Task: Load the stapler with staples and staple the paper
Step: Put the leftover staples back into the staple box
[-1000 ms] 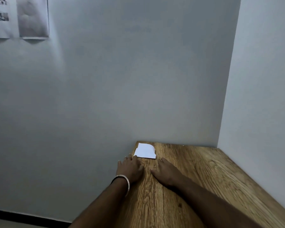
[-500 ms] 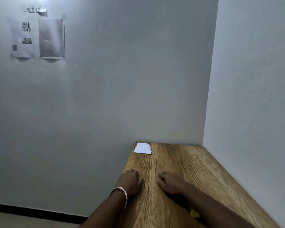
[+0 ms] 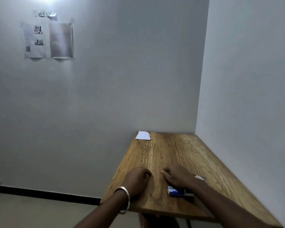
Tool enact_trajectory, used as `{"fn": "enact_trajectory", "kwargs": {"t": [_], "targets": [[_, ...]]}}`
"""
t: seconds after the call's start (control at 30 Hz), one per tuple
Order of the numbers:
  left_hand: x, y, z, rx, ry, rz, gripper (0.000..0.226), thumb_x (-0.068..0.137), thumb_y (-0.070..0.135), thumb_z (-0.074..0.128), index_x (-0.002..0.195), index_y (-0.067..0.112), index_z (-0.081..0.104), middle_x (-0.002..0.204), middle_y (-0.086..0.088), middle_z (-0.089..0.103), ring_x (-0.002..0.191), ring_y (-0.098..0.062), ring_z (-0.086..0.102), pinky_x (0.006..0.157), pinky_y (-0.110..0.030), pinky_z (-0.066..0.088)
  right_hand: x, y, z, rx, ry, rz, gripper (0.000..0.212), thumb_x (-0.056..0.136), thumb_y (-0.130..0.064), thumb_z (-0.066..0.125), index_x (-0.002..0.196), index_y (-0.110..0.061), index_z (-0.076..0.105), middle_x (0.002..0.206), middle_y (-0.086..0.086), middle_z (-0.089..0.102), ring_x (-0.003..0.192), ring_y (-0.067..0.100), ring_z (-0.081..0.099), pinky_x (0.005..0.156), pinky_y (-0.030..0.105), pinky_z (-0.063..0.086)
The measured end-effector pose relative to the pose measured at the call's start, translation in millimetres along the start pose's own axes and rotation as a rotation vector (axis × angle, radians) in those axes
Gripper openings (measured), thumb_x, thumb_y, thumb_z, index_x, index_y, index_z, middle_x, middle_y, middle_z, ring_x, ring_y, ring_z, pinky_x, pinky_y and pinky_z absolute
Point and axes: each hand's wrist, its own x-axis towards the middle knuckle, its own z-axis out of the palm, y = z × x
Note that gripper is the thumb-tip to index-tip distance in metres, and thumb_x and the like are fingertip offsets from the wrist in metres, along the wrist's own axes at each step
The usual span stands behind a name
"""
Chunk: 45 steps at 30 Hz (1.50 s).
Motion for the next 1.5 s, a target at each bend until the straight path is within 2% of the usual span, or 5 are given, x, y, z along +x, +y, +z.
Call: {"fn": "enact_trajectory", "kwargs": {"t": [0.27,0.47,0.57,1.33,1.5], "targets": [[-24.2,27.7,2.8,-0.072,-0.04,0.168,0.037,0.094,0.05,0.049,0.117,0.028,0.068,0.114,0.009,0.068,0.097,-0.004,0.058,0.084,-0.025,0.049,-45.0,-6.0,-3.9,0.082,0.075,-0.049,0.034,0.1,-0.034,0.048,0.073,-0.016,0.057,0.079,0.003,0.064,0.074,0.019,0.059,0.074,0.042,0.047],[-24.3,40.3,13.3,-0.011,-0.095,0.245,0.061,0.08,0.069,0.054,0.126,0.031,0.06,0.116,0.008,0.06,0.098,-0.006,0.054,0.083,-0.025,0.049,-81.3,12.6,-0.8,0.23,0.274,-0.049,0.03,0.096,-0.031,0.059,0.121,-0.02,0.071,0.12,-0.01,0.067,0.11,0.0,0.058,0.089,0.004,0.038],[-20.8,45.2,17.6,-0.023,-0.1,0.298,0.053,0.082,0.06,0.061,0.126,0.03,0.061,0.117,0.007,0.06,0.1,-0.007,0.055,0.085,-0.028,0.05,-100.0,29.3,0.2,0.197,0.289,-0.021,0.04,0.09,-0.032,0.069,0.128,-0.019,0.068,0.131,-0.009,0.063,0.123,0.004,0.056,0.097,0.008,0.035],[-15.6,37.7,27.8,-0.15,-0.113,0.246,0.045,0.084,0.052,0.065,0.127,0.038,0.058,0.11,0.024,0.052,0.098,0.006,0.052,0.085,-0.017,0.05,-91.6,88.6,-29.0,0.338,0.443,0.22,0.027,0.09,-0.012,0.071,0.114,-0.024,0.074,0.11,-0.009,0.072,0.091,-0.003,0.063,0.071,0.008,0.047],[-14.8,37.1,28.1,-0.162,-0.119,0.233,0.043,0.084,0.05,0.067,0.124,0.038,0.061,0.11,0.025,0.053,0.098,0.006,0.053,0.086,-0.018,0.05,-71.1,125.2,-39.1,0.147,0.163,0.227,0.042,0.094,-0.007,0.065,0.132,-0.024,0.064,0.123,0.0,0.064,0.095,0.004,0.058,0.074,0.009,0.045]]}}
